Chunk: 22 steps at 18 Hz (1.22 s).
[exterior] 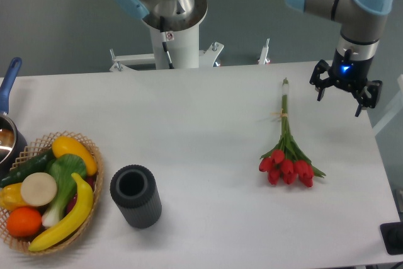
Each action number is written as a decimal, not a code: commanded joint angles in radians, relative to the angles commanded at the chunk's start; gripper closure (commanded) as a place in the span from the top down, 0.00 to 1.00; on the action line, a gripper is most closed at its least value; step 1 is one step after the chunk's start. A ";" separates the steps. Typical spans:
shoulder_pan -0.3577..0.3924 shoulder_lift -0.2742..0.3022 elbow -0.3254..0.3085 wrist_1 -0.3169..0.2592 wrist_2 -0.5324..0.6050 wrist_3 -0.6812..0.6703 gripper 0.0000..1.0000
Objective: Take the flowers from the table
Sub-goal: 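Move the open gripper over the tulip stems and lower it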
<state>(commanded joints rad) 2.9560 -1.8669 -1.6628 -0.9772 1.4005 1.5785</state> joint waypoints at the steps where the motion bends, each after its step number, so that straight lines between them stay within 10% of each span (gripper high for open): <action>1: -0.002 -0.002 -0.005 0.003 0.002 0.000 1.00; 22: -0.017 -0.063 -0.121 0.069 -0.204 -0.382 1.00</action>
<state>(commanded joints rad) 2.9391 -1.9296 -1.7840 -0.9081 1.1965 1.1965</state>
